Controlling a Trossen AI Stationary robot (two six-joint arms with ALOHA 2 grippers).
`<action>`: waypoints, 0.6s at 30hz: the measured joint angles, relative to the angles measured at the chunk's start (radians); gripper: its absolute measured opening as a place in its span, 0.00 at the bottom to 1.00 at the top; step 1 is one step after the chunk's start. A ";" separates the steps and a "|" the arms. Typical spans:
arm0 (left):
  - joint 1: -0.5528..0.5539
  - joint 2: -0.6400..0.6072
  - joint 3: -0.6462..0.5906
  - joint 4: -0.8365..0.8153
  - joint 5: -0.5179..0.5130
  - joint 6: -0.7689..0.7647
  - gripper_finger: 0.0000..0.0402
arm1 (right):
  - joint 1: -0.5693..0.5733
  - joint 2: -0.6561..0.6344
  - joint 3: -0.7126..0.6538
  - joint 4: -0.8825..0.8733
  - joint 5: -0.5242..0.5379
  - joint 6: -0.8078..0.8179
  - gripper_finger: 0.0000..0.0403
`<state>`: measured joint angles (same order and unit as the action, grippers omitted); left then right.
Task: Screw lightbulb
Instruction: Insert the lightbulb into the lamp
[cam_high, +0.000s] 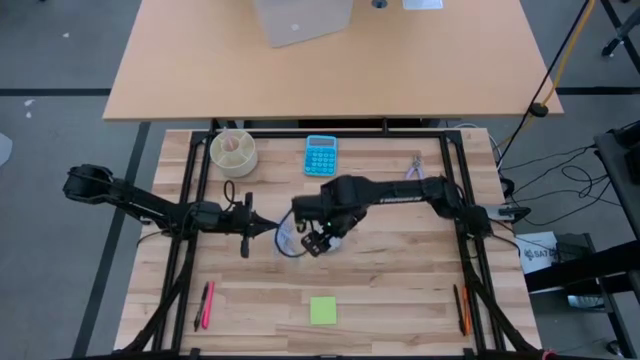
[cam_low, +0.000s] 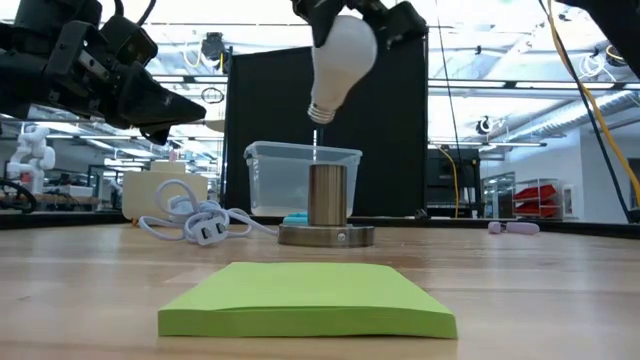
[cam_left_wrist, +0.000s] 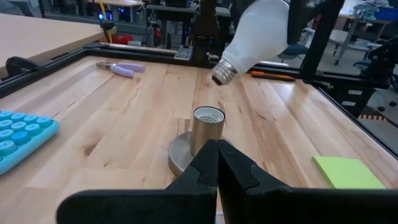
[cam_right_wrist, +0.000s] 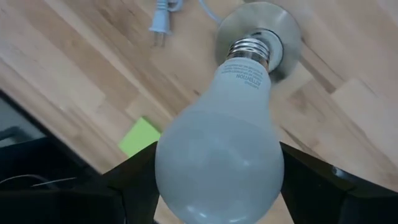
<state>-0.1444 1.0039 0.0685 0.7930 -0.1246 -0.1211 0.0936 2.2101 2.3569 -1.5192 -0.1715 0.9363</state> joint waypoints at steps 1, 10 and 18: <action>0.000 0.000 0.000 0.000 0.000 0.000 0.00 | -0.012 0.000 0.000 0.003 -0.019 -0.003 0.67; 0.000 0.000 0.000 -0.014 0.000 0.002 0.00 | -0.084 0.000 0.000 0.031 -0.173 0.003 0.67; 0.000 0.000 0.000 -0.023 0.000 0.003 0.00 | -0.109 0.013 -0.002 0.013 -0.199 0.021 0.67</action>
<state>-0.1447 1.0039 0.0685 0.7700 -0.1246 -0.1177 -0.0151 2.2232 2.3551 -1.5058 -0.3704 0.9571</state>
